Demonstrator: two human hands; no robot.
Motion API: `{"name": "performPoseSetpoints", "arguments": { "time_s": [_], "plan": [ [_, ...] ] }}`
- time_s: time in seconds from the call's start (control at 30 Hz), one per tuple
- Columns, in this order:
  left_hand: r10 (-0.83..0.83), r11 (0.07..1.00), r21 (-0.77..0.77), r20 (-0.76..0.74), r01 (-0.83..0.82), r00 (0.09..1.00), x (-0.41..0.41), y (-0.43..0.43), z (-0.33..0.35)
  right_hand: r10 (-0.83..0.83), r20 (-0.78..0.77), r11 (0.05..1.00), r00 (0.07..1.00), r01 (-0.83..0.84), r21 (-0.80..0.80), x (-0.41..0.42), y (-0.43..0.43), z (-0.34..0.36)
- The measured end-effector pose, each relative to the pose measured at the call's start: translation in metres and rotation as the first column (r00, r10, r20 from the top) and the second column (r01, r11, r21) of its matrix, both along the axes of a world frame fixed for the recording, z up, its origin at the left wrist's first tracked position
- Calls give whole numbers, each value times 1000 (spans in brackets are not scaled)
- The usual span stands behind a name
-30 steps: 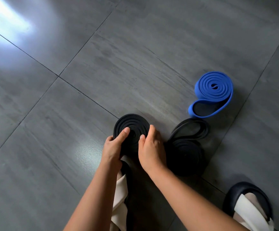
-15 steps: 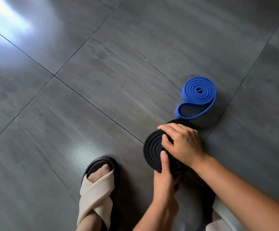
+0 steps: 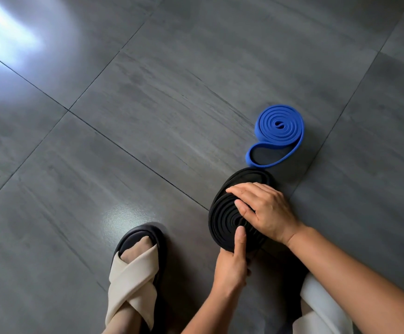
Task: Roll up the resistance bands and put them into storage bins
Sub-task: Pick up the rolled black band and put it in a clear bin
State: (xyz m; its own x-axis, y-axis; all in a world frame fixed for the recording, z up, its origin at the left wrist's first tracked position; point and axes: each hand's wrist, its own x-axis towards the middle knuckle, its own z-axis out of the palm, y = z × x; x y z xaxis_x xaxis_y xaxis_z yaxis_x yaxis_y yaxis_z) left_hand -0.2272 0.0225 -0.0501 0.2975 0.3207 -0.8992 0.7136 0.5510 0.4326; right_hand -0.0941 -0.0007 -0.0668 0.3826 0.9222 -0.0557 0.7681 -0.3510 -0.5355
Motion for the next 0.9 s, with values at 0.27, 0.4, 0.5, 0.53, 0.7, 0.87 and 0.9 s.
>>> {"name": "performPoseSetpoints", "arguments": {
  "time_s": [0.27,0.4,0.5,0.53,0.7,0.87,0.9],
  "plan": [
    [-319,906,325,108,269,942,10,70,-8,-65,-193,997,979,72,29,6,-1,1],
    [-483,875,100,234,474,844,33,106,-10,-213,-250,968,945,239,80,1,3,-2],
    [-416,907,72,299,414,859,32,99,-9,-404,-422,893,811,451,12,4,7,-4],
    [-409,910,67,318,410,855,31,99,-11,-423,-466,888,777,458,-43,8,11,-2],
    [-487,868,75,321,491,812,33,106,-11,-26,-229,936,973,-56,-347,38,31,10],
    [-482,872,78,311,483,819,33,107,-17,233,-261,766,937,-342,-544,55,39,8],
    [-479,874,83,306,478,823,33,107,-18,248,-255,730,935,-353,-585,56,41,7]
  ]
}}
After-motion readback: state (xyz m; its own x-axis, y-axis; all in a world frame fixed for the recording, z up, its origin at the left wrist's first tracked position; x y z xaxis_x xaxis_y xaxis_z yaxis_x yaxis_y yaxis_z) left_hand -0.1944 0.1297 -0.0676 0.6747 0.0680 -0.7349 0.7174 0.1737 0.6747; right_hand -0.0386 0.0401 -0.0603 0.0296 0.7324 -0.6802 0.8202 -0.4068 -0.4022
